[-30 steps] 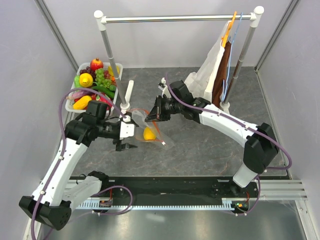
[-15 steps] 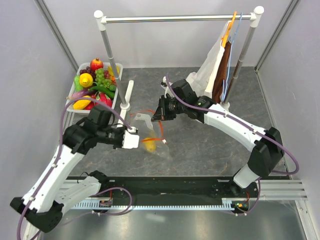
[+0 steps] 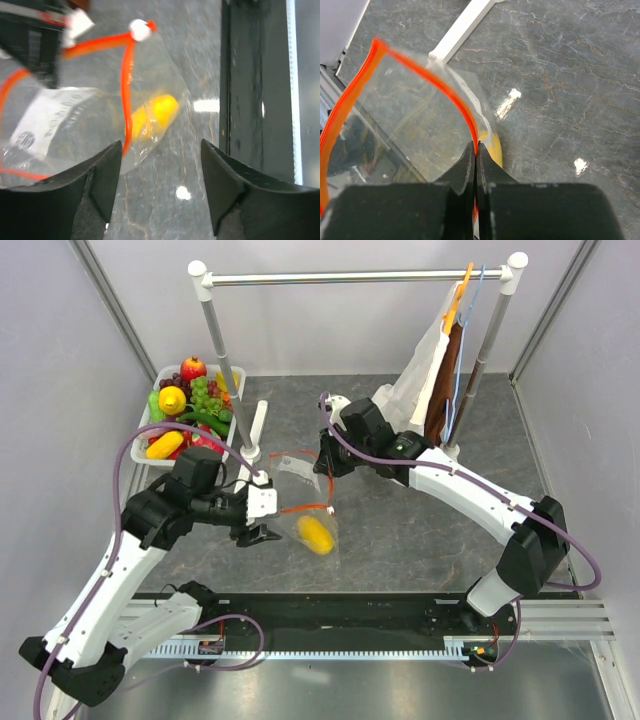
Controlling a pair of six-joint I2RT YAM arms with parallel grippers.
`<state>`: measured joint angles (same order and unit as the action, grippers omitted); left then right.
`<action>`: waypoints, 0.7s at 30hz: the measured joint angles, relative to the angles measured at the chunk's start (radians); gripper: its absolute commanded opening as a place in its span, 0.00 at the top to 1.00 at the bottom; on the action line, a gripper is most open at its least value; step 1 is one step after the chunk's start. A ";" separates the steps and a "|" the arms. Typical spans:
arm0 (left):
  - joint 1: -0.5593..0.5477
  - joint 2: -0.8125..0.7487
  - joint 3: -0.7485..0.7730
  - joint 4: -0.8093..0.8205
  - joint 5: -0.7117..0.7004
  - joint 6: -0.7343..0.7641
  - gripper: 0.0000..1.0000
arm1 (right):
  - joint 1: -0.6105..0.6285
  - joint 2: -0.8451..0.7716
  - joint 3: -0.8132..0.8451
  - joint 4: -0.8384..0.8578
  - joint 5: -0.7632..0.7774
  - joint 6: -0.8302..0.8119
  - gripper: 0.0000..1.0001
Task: Place the food in the zip-top bag and seal the zipper
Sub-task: Adjust the zipper food storage bag at the center of the board, then pick up the fake fruit from the bin.
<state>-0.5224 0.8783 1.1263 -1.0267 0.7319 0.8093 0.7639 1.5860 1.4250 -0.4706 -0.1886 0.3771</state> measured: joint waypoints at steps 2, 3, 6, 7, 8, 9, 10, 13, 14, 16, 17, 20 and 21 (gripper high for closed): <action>0.011 -0.026 0.000 0.058 -0.008 -0.094 0.24 | 0.000 0.000 -0.013 0.009 0.006 -0.008 1.00; 0.026 -0.047 0.001 0.095 -0.018 -0.143 0.23 | 0.001 0.000 -0.018 0.011 0.009 -0.013 1.00; 0.109 -0.099 0.012 0.202 -0.062 -0.282 0.23 | 0.002 0.001 -0.025 0.014 0.020 -0.026 1.00; 0.145 -0.106 0.017 0.230 -0.076 -0.318 0.23 | 0.002 0.001 -0.026 0.016 0.028 -0.032 1.00; 0.192 -0.112 0.027 0.263 -0.089 -0.360 0.23 | 0.002 0.001 -0.026 0.017 0.032 -0.036 1.00; 0.248 -0.110 0.036 0.301 -0.103 -0.399 0.23 | 0.002 0.001 -0.026 0.019 0.035 -0.040 1.00; 0.317 -0.100 0.044 0.337 -0.114 -0.440 0.23 | 0.002 0.001 -0.026 0.021 0.039 -0.043 1.00; 0.532 -0.027 0.066 0.438 -0.128 -0.555 0.23 | 0.003 0.001 -0.026 0.023 0.049 -0.048 1.00; 0.587 0.010 0.075 0.458 -0.130 -0.583 0.24 | 0.003 0.001 -0.026 0.023 0.051 -0.049 1.00; 0.715 0.116 0.109 0.512 -0.150 -0.647 0.21 | 0.003 0.001 -0.026 0.025 0.055 -0.049 1.00; 0.760 0.177 0.129 0.539 -0.161 -0.676 0.19 | 0.003 0.001 -0.026 0.027 0.056 -0.049 1.00; 0.851 0.384 0.213 0.596 -0.239 -0.740 0.14 | 0.003 0.001 -0.026 0.031 0.060 -0.048 1.00; 0.866 0.444 0.236 0.606 -0.268 -0.749 0.11 | 0.003 0.001 -0.026 0.031 0.060 -0.047 1.00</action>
<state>0.3431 1.3224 1.3621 -0.4210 0.4637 0.0601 0.7666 1.5867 1.3991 -0.4400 -0.1287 0.3298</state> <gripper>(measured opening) 0.835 0.010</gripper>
